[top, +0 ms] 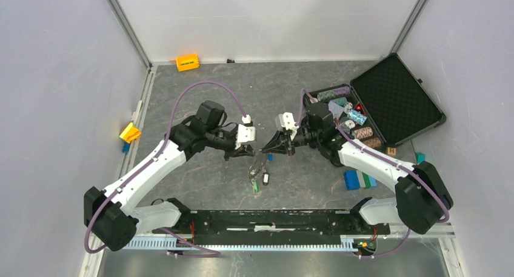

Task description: Put the keys on the keyring

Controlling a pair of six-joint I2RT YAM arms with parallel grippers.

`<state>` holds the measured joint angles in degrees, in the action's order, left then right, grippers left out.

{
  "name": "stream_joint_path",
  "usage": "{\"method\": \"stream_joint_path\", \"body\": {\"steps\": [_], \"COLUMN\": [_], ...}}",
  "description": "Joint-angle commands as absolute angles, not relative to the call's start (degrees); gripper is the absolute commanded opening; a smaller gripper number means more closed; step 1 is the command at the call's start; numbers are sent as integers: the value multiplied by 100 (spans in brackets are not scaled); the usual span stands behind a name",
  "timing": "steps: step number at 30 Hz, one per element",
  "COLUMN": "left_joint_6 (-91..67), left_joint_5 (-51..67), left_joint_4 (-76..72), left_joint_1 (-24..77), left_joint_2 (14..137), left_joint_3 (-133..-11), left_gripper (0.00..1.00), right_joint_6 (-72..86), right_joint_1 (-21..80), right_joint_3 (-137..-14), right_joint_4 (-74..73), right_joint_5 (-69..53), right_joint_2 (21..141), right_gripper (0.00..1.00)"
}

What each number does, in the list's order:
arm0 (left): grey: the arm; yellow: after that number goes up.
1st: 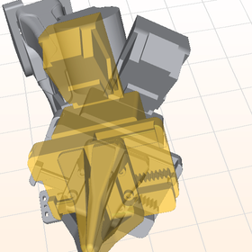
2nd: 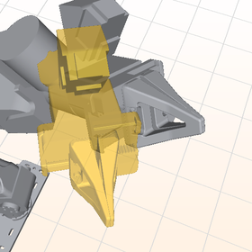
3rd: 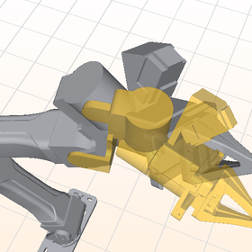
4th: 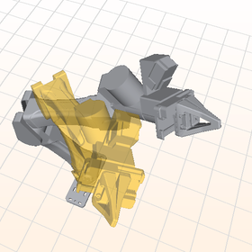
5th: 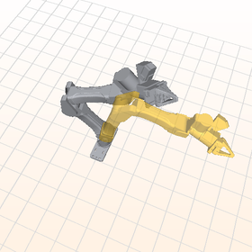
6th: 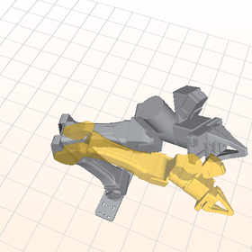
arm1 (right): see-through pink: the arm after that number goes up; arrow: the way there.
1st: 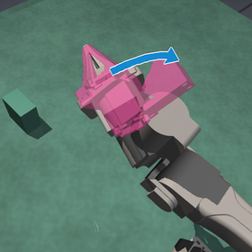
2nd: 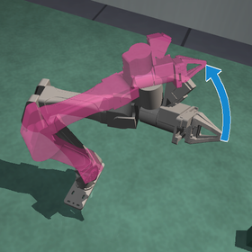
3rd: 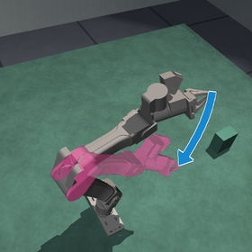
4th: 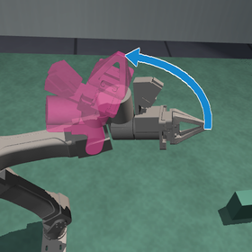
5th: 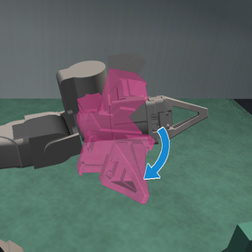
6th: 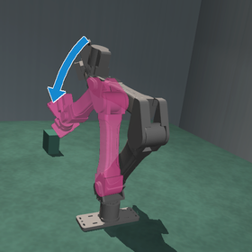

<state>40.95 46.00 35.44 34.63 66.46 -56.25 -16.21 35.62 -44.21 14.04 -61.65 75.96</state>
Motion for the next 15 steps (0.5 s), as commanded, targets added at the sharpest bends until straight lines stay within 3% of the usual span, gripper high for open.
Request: {"method": "stream_joint_path", "body": {"steps": [1, 3, 5, 10, 15], "left_joint_6": [4054, 3732, 3464, 3066, 2511], "left_joint_5": [4465, 4316, 4136, 3275, 2683], "left_joint_4": [3584, 3374, 3203, 2884, 2550], "left_joint_1": [3489, 3481, 3482, 3481, 3481], "left_joint_2": [6411, 6384, 6351, 6417, 6919], "left_joint_3": [-5997, -6041, -6077, -6157, -6672], "left_gripper": [2, 2, 2, 2, 2], "right_joint_6": [-1643, -1644, -1659, -1812, -1849], "right_joint_1": [3581, 3576, 3577, 3520, 3261], "right_joint_3": [-4562, -4575, -4610, -4649, -4649], "right_joint_4": [1479, 1460, 1400, 1229, 1149], "right_joint_5": [-5929, -5826, -5746, -5503, -5471], "right_joint_2": [7678, 7695, 7690, 7490, 7254], "right_gripper": [12, 23, 44, 55, 59]}}
